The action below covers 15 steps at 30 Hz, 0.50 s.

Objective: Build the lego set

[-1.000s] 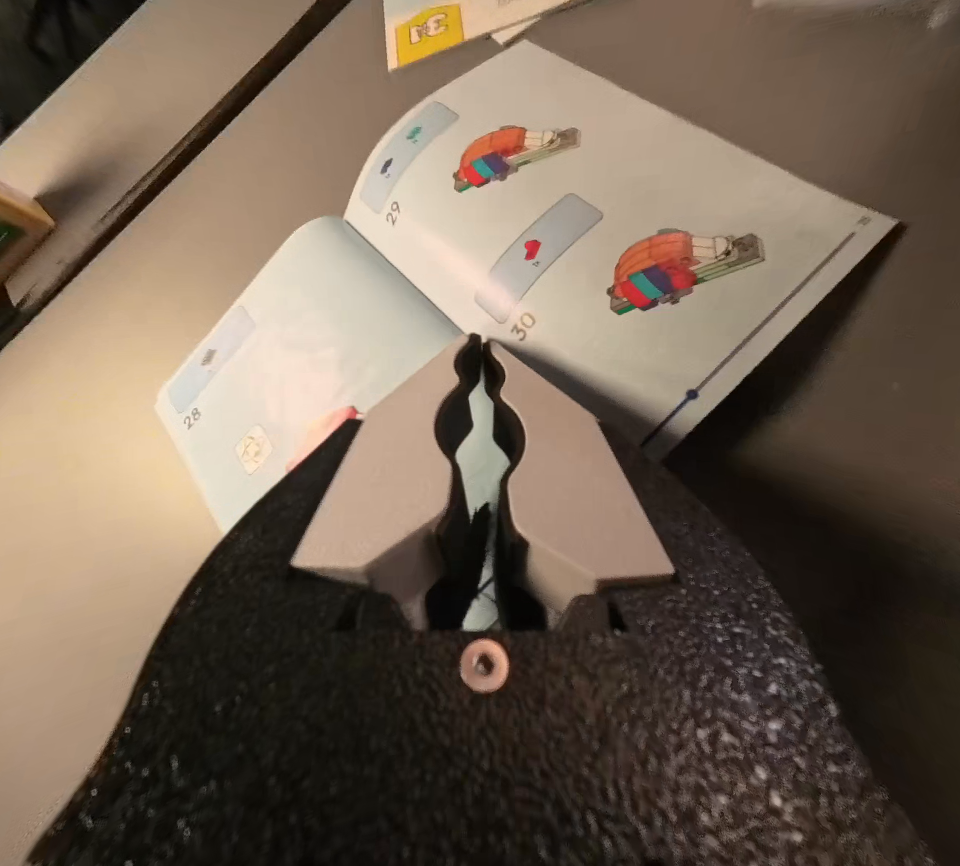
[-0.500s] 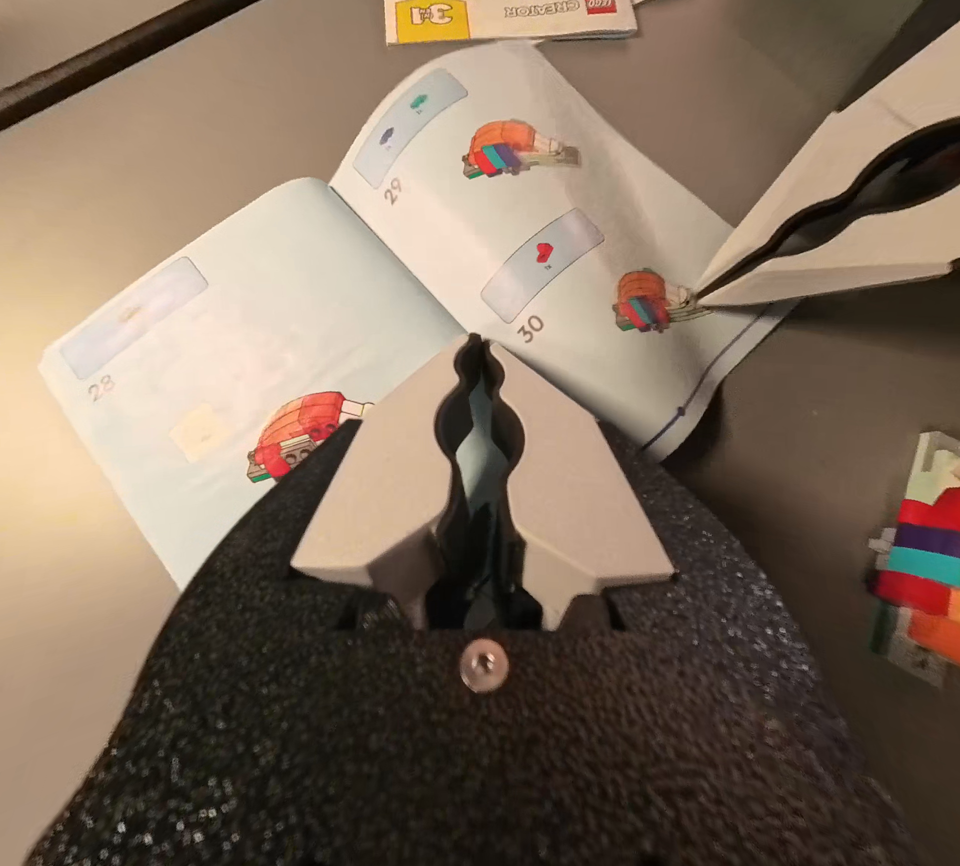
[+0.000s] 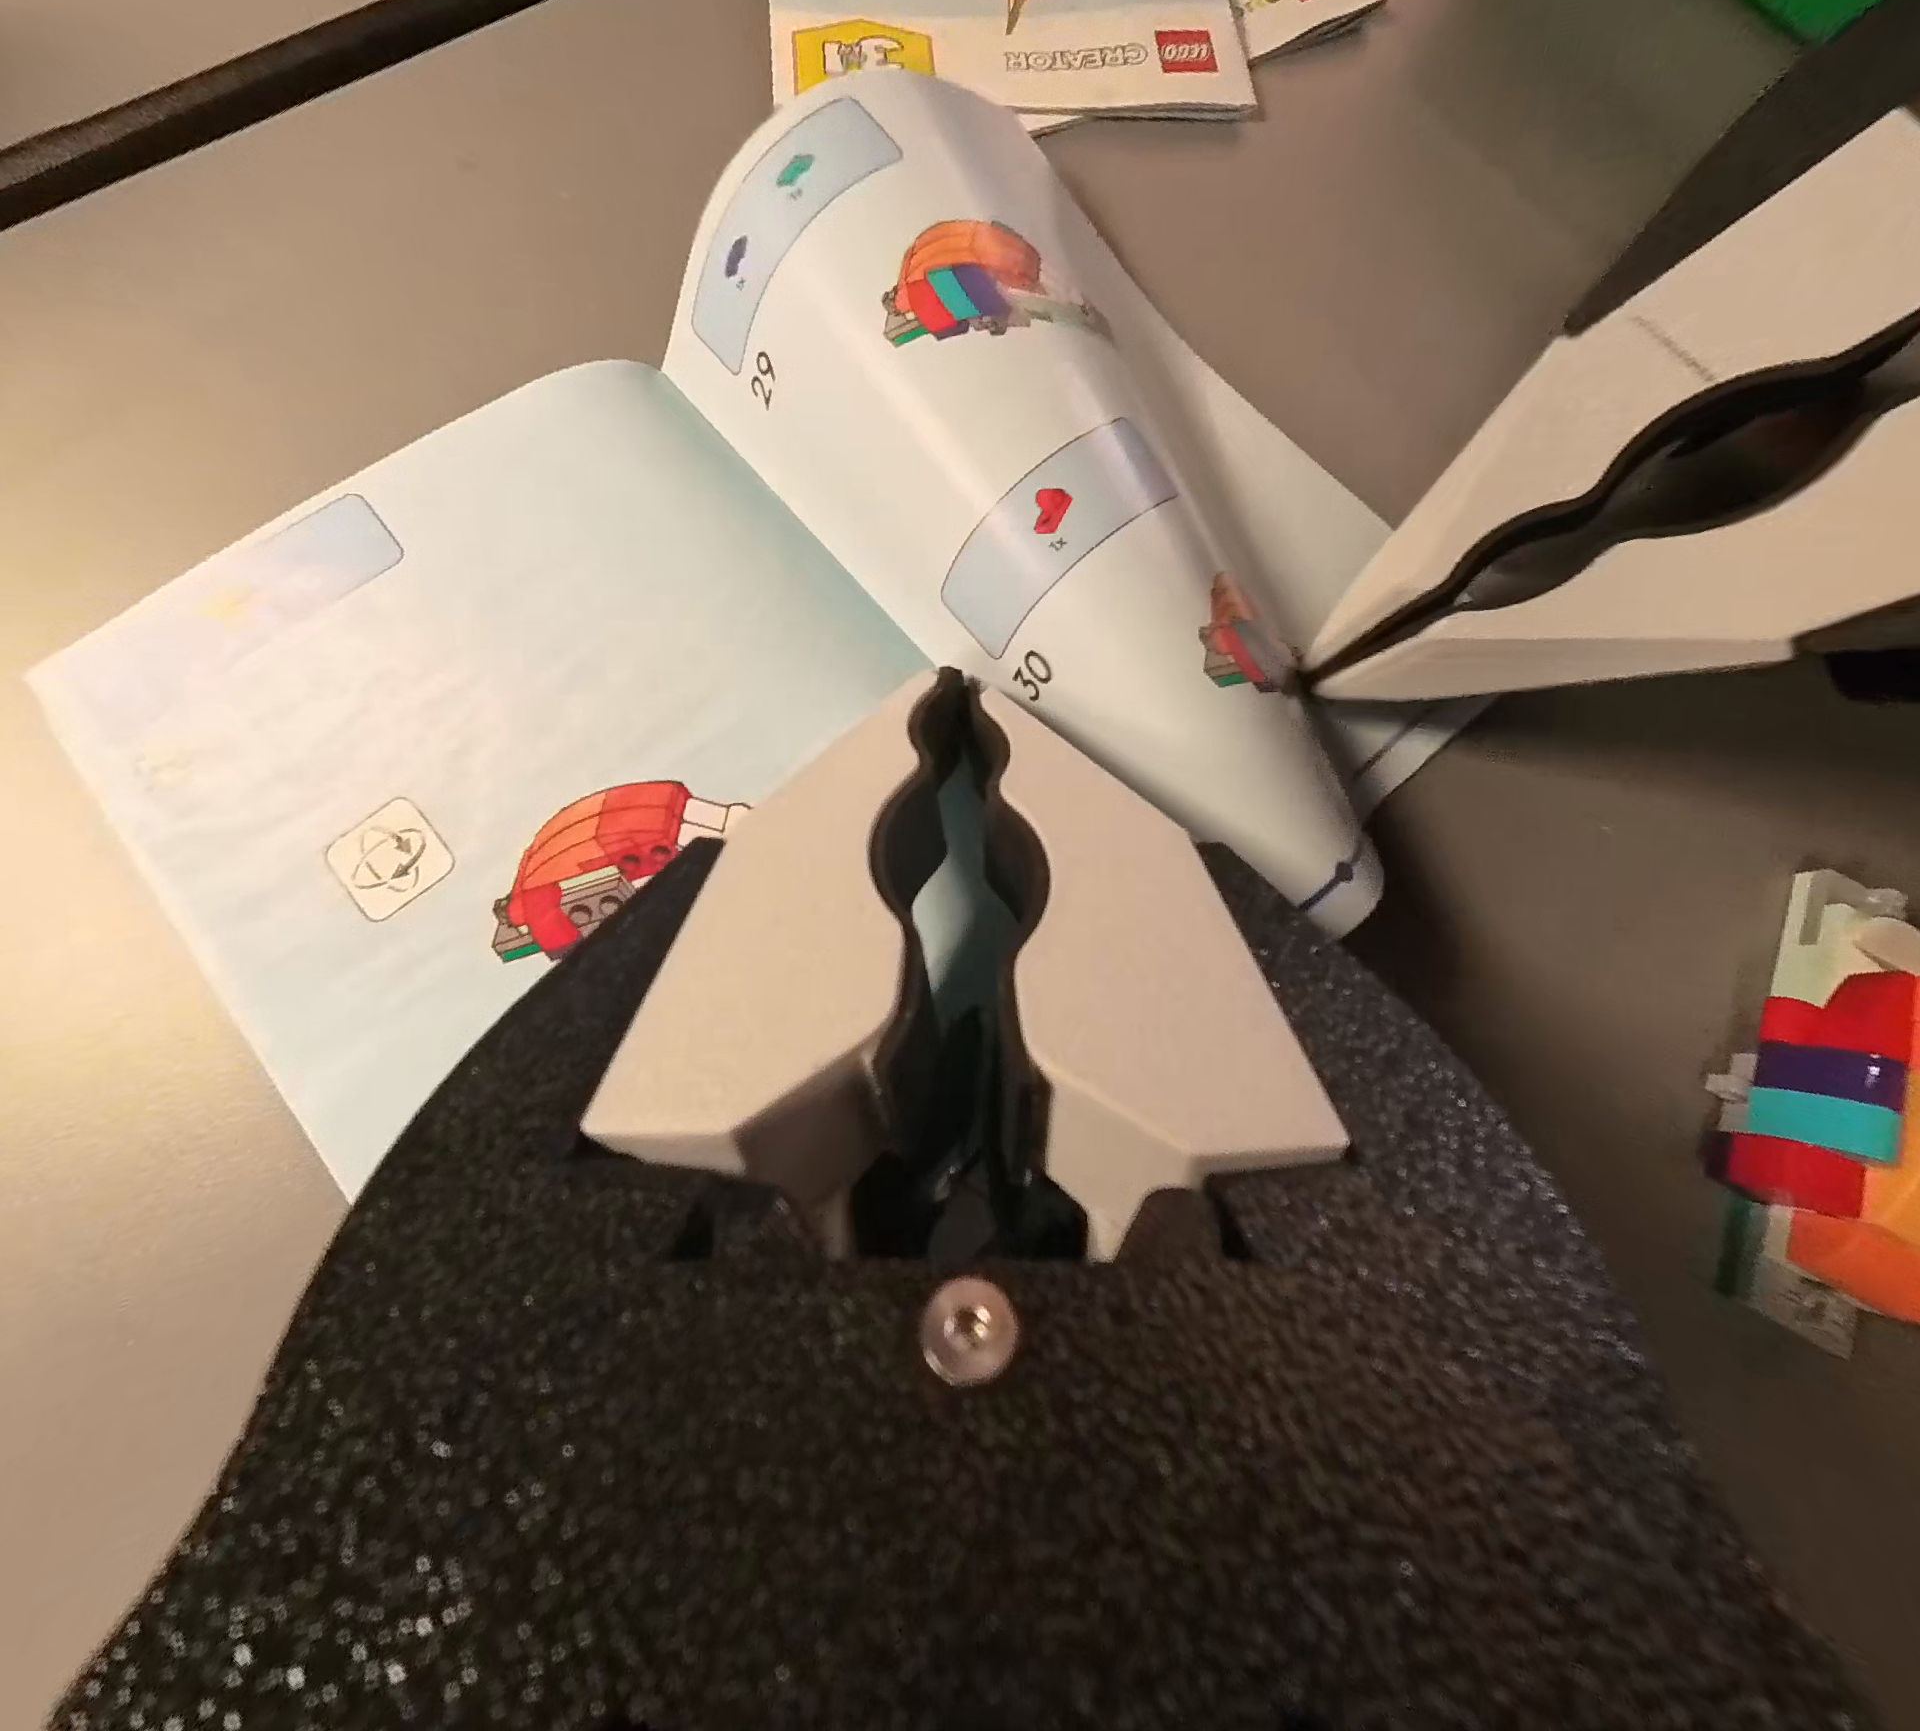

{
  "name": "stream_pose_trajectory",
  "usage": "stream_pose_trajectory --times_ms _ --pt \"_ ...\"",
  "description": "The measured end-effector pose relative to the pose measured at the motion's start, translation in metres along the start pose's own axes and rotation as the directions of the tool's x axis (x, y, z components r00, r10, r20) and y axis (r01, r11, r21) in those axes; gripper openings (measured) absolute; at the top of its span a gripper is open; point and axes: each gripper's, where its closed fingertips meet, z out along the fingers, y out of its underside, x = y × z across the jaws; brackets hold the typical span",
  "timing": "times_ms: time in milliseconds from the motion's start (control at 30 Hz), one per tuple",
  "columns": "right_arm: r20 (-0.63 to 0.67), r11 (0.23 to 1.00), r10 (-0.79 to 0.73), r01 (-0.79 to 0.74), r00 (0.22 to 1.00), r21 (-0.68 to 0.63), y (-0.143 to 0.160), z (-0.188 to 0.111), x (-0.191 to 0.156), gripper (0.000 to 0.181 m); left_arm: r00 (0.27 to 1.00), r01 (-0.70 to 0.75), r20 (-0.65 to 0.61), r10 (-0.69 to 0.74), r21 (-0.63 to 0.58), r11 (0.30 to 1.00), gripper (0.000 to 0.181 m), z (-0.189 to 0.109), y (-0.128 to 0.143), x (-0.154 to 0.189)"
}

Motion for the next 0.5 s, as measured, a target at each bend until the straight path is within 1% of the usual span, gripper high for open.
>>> stream_pose_trajectory --times_ms 33,133,167,200,233,267,300,333,367,400,433,467,500 --pt "0.020 1.000 0.008 -0.009 1.000 0.022 -0.003 -0.001 -0.002 0.000 1.000 -0.002 0.002 0.002 0.000 1.000 0.000 0.000 0.000 0.000" --pt "0.027 0.993 0.036 -0.038 0.999 0.111 -0.015 -0.007 0.002 0.000 1.000 -0.002 0.002 0.002 0.000 1.000 0.000 0.000 0.000 0.000" --pt "0.034 0.990 0.052 -0.056 0.998 0.129 -0.016 -0.009 0.003 0.000 1.000 -0.003 0.019 0.003 0.001 1.000 0.000 0.000 0.000 -0.001" --pt "0.037 0.987 0.070 -0.075 0.997 0.144 -0.018 -0.011 0.005 0.000 0.996 -0.012 0.086 0.009 0.028 1.000 0.000 -0.003 -0.004 -0.008" --pt "0.033 0.982 0.088 -0.092 0.996 0.163 -0.019 -0.014 0.008 0.000 0.988 -0.061 0.144 0.047 0.091 0.994 0.000 -0.008 -0.014 -0.011" --pt "0.022 0.976 0.102 -0.104 0.995 0.191 -0.022 -0.017 0.011 0.000 0.980 -0.126 0.174 0.099 0.147 0.981 0.000 -0.015 -0.025 -0.007" --pt "-0.012 0.966 0.114 -0.108 0.993 0.235 -0.026 -0.022 0.019 0.000 0.970 -0.190 0.186 0.157 0.174 0.966 0.000 -0.021 -0.034 0.000" --pt "-0.074 0.950 0.122 -0.095 0.990 0.298 -0.032 -0.029 0.029 0.000 0.959 -0.256 0.174 0.223 0.195 0.947 0.002 -0.026 -0.041 0.011" --pt "-0.166 0.928 0.134 -0.065 0.977 0.368 -0.038 -0.040 0.044 0.000 0.947 -0.317 0.126 0.296 0.211 0.925 0.011 -0.029 -0.045 0.026" --pt "-0.283 0.902 0.151 -0.014 0.947 0.433 -0.043 -0.053 0.061 0.000 0.932 -0.363 0.064 0.358 0.213 0.907 0.019 -0.030 -0.044 0.042" --pt "-0.408 0.875 0.164 0.058 0.898 0.480 -0.045 -0.069 0.077 0.000 0.914 -0.397 -0.006 0.406 0.201 0.895 0.026 -0.029 -0.039 0.057" --pt "-0.528 0.853 0.170 0.144 0.832 0.501 -0.045 -0.085 0.090 0.000 0.891 -0.431 -0.072 0.449 0.179 0.884 0.036 -0.027 -0.032 0.070" --pt "-0.626 0.838 0.164 0.227 0.762 0.496 -0.044 -0.099 0.099 0.000 0.864 -0.473 -0.111 0.491 0.156 0.867 0.039 -0.024 -0.025 0.080"
